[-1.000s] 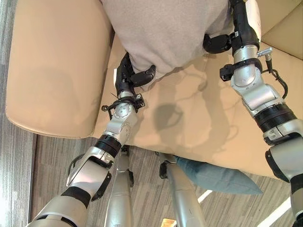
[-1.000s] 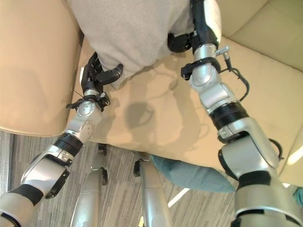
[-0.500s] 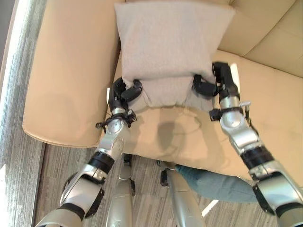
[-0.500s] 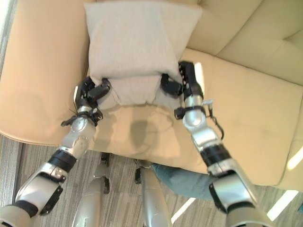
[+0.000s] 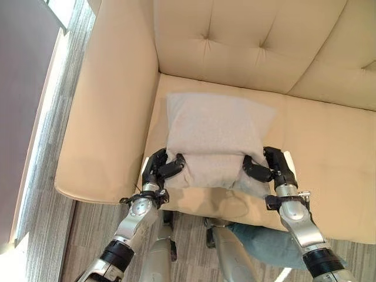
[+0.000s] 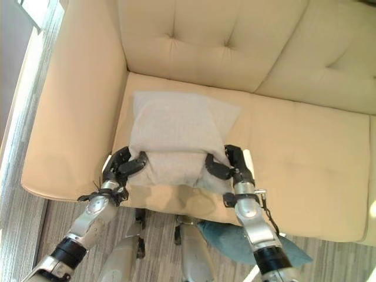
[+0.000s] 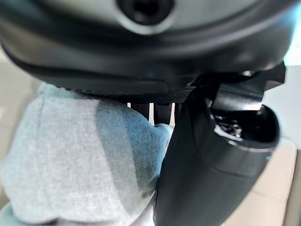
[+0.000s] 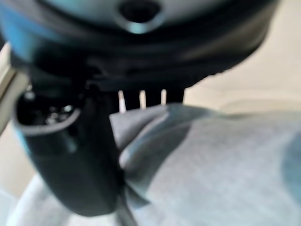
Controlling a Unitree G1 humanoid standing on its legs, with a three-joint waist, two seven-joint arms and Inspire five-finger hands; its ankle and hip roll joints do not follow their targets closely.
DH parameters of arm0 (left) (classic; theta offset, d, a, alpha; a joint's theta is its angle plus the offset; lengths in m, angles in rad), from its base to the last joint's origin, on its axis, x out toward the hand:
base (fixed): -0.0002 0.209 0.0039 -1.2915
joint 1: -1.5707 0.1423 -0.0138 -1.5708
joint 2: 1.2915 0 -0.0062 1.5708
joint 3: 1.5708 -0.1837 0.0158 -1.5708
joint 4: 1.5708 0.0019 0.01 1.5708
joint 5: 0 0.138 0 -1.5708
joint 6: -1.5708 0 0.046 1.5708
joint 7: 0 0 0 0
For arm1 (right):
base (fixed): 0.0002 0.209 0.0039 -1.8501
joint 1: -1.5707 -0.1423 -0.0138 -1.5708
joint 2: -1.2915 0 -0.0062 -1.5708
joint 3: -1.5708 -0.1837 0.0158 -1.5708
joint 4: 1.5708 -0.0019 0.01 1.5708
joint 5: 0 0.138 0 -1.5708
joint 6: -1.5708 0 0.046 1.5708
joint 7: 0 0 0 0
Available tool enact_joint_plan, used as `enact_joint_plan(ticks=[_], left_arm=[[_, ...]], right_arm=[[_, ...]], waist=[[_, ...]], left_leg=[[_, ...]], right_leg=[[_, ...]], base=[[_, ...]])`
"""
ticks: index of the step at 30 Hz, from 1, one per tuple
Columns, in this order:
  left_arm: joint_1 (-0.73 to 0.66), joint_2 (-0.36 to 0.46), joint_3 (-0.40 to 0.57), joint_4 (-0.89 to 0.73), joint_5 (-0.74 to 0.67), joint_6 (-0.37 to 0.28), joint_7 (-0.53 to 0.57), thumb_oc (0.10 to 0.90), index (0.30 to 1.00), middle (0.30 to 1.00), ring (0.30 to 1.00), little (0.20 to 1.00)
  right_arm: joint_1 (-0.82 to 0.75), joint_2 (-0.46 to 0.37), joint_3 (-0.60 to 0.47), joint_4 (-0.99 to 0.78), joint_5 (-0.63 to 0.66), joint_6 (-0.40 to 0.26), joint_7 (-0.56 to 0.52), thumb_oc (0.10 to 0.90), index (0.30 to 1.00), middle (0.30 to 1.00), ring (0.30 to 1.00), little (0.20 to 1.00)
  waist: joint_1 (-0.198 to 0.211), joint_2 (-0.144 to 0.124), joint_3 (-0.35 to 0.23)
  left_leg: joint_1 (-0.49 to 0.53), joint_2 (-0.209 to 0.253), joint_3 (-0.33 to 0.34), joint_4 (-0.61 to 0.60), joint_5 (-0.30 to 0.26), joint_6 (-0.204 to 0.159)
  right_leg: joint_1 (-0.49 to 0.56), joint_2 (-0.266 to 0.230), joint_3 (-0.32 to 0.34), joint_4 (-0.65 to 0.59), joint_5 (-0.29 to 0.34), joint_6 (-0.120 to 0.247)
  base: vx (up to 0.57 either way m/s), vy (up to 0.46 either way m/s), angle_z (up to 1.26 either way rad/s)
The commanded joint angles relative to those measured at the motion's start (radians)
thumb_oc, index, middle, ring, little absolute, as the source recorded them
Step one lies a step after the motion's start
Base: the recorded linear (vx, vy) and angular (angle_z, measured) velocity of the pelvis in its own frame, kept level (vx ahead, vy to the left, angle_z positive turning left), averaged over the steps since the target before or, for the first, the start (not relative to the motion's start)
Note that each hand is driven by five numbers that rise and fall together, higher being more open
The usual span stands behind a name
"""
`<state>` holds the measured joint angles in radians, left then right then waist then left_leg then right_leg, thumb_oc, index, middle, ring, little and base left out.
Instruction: Pick up all the scattered cushions and arrange them neatly on the sofa.
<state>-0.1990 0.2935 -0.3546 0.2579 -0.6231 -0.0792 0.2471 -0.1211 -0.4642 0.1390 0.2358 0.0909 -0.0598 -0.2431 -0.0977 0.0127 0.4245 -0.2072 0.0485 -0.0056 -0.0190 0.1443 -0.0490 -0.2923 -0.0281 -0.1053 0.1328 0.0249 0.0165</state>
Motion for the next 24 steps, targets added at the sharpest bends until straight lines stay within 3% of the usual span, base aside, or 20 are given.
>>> enact_joint_plan(ticks=[1, 5, 8, 10, 15, 17, 18, 21, 24], left_arm=[[0.053, -0.015, 0.042, -0.168, 0.063, -0.104, -0.105, 0.400, 0.300, 0.300, 0.300, 0.300], [0.087, -0.016, 0.046, -0.160, 0.077, -0.088, -0.113, 0.400, 0.300, 0.300, 0.300, 0.300], [0.137, -0.007, 0.062, -0.179, 0.093, -0.083, -0.126, 0.400, 0.300, 0.300, 0.300, 0.300], [0.159, 0.013, 0.078, -0.191, 0.104, -0.083, -0.122, 0.400, 0.300, 0.300, 0.300, 0.300], [0.134, 0.033, 0.089, -0.188, 0.115, -0.092, -0.108, 0.400, 0.300, 0.300, 0.300, 0.300], [0.124, 0.036, 0.094, -0.186, 0.114, -0.100, -0.100, 0.400, 0.300, 0.300, 0.300, 0.300], [0.119, 0.038, 0.097, -0.191, 0.112, -0.104, -0.096, 0.400, 0.300, 0.300, 0.300, 0.300], [0.111, 0.044, 0.101, -0.197, 0.117, -0.108, -0.094, 0.400, 0.300, 0.300, 0.300, 0.300], [0.095, 0.048, 0.101, -0.199, 0.141, -0.118, -0.093, 0.400, 0.300, 0.300, 0.300, 0.300]], right_arm=[[0.057, 0.027, -0.040, -0.169, 0.015, -0.160, 0.017, 0.400, 0.300, 0.300, 0.300, 0.300], [0.083, 0.043, -0.038, -0.156, 0.042, -0.151, 0.032, 0.400, 0.300, 0.300, 0.300, 0.300], [0.102, 0.052, -0.015, -0.169, 0.020, -0.141, 0.053, 0.400, 0.300, 0.300, 0.300, 0.300], [0.079, 0.067, 0.015, -0.168, -0.005, -0.133, 0.063, 0.400, 0.300, 0.300, 0.300, 0.300], [0.052, 0.081, 0.031, -0.172, -0.020, -0.129, 0.064, 0.400, 0.300, 0.300, 0.300, 0.300], [0.040, 0.085, 0.033, -0.167, -0.026, -0.128, 0.057, 0.400, 0.300, 0.300, 0.300, 0.300], [0.027, 0.087, 0.034, -0.167, -0.032, -0.124, 0.054, 0.400, 0.300, 0.300, 0.300, 0.300], [0.020, 0.082, 0.033, -0.172, -0.037, -0.121, 0.057, 0.400, 0.300, 0.300, 0.300, 0.300], [-0.001, 0.076, 0.031, -0.175, -0.040, -0.121, 0.049, 0.400, 0.300, 0.300, 0.300, 0.300]], waist=[[-0.020, -0.093, -0.207], [-0.014, -0.086, -0.244], [-0.003, -0.086, -0.273], [0.024, -0.091, -0.261], [0.038, -0.089, -0.231], [0.048, -0.080, -0.229], [0.057, -0.074, -0.234], [0.056, -0.076, -0.233], [0.067, -0.102, -0.245]], left_leg=[[-0.007, -0.070, 0.023, 0.218, -0.218, 0.004], [-0.042, -0.133, 0.026, 0.152, -0.182, 0.027], [0.005, -0.130, 0.030, 0.089, -0.172, 0.046], [0.060, -0.101, 0.080, 0.064, -0.175, 0.061], [0.100, -0.071, 0.103, 0.058, -0.179, 0.074], [0.105, -0.059, 0.114, 0.057, -0.182, 0.075], [0.118, -0.043, 0.126, 0.036, -0.184, 0.067], [0.125, -0.042, 0.132, 0.032, -0.186, 0.062], [0.114, -0.056, 0.153, 0.040, -0.193, 0.050]], right_leg=[[0.162, -0.004, 0.061, -0.160, -0.024, 0.040], [0.172, 0.017, 0.072, -0.169, -0.016, 0.047], [0.193, 0.041, 0.098, -0.150, -0.037, 0.060], [0.181, 0.038, 0.085, -0.020, -0.076, 0.087], [0.101, 0.015, 0.085, 0.146, -0.093, 0.124], [0.103, -0.035, 0.051, 0.116, -0.080, 0.118], [0.109, -0.086, 0.012, 0.055, -0.051, 0.117], [0.126, -0.118, -0.011, -0.014, -0.020, 0.124], [0.170, -0.140, -0.054, -0.145, 0.037, 0.145]], base=[[0.00, 0.000, 0.00], [0.07, 0.066, 0.02], [0.17, 0.096, -0.41], [0.10, 0.154, -0.66], [0.01, 0.050, -0.64], [0.02, -0.065, -0.21], [0.03, -0.093, -0.19], [0.04, -0.071, -0.12], [0.02, -0.097, -0.04]])
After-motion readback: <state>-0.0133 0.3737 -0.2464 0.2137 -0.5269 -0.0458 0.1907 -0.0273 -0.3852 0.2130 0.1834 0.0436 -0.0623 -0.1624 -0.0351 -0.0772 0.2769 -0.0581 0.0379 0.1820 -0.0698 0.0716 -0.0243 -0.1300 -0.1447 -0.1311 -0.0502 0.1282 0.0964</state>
